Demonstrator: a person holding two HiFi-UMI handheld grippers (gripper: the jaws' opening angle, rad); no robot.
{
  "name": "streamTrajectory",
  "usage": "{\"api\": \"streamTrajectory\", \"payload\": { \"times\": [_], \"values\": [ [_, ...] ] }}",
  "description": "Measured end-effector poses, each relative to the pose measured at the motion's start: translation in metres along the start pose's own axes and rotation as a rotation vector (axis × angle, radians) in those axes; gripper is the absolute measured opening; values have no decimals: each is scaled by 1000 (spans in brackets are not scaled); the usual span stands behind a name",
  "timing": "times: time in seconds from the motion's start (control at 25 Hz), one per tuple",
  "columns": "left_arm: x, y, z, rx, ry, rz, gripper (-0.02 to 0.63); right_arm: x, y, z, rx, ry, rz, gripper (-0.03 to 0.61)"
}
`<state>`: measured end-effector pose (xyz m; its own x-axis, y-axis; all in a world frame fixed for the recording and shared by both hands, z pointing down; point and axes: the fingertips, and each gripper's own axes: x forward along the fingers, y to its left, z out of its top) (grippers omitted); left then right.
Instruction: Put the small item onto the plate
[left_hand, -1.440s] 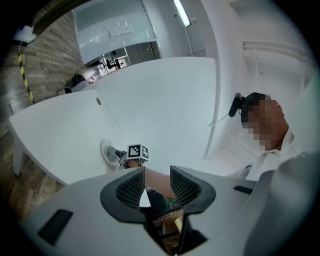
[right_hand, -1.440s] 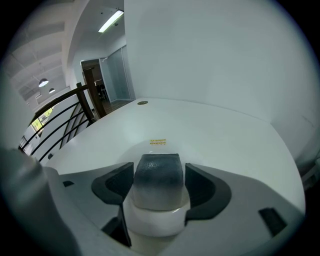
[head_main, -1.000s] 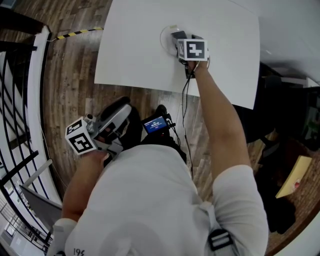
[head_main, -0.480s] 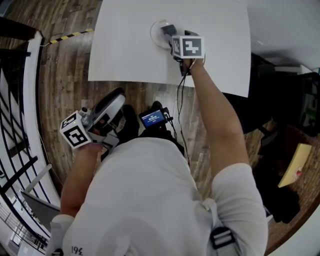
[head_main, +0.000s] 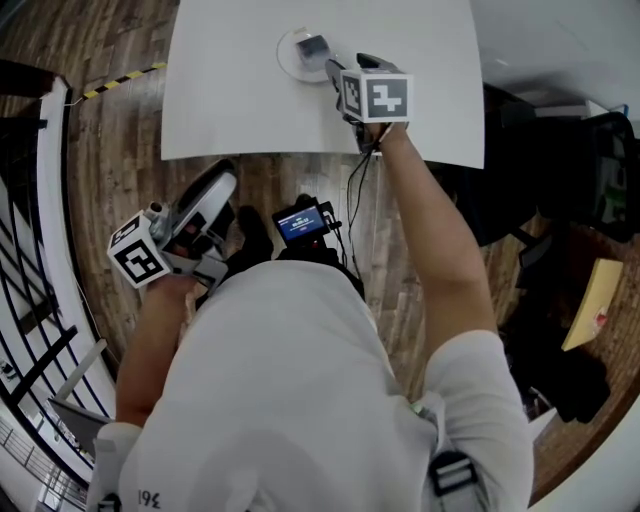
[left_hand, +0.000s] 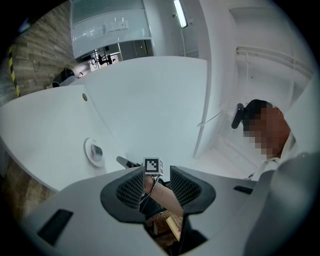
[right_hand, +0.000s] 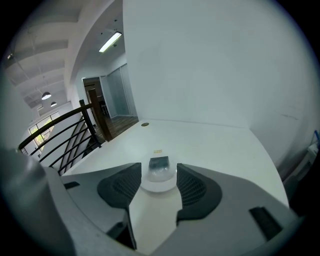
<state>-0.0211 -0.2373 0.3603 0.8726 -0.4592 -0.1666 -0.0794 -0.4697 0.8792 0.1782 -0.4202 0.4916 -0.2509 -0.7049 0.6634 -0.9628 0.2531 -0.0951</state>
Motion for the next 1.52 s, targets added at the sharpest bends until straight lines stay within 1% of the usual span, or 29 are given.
{"api": "streamTrajectory", "payload": {
  "times": [0.08,0.2,0.28,0.32,0.4,0.68,0.8,0.96,1.2,1.4,1.52],
  "values": [
    [-2,-2,1,1,6,-9,138,-10,2,1,2,-13,-14,189],
    [-2,-6,1,-2,15,-27,138,-27,2,6,14,-42,-37,97],
    [-3,-10,1,-5,19,-42,138,-39,4,8,23,-59,-50,19],
    [-3,-13,1,-7,22,-50,138,-44,6,9,26,-65,-53,2],
    [-3,-18,2,-8,29,-69,137,-54,10,12,35,-80,-48,2],
    [-2,-36,4,-12,51,-132,135,-91,37,19,100,-153,11,2],
    [-3,-43,6,-15,52,-159,90,-106,50,24,123,-184,34,2],
    [-5,-52,11,-16,41,-189,6,-124,66,30,146,-222,63,2],
    [-8,-66,9,6,55,-224,6,-160,80,34,198,-283,98,2],
    [-10,-77,10,22,63,-248,6,-185,90,39,218,-324,117,2],
    [-10,-83,11,28,64,-262,6,-200,95,42,213,-347,124,2]
  ]
}}
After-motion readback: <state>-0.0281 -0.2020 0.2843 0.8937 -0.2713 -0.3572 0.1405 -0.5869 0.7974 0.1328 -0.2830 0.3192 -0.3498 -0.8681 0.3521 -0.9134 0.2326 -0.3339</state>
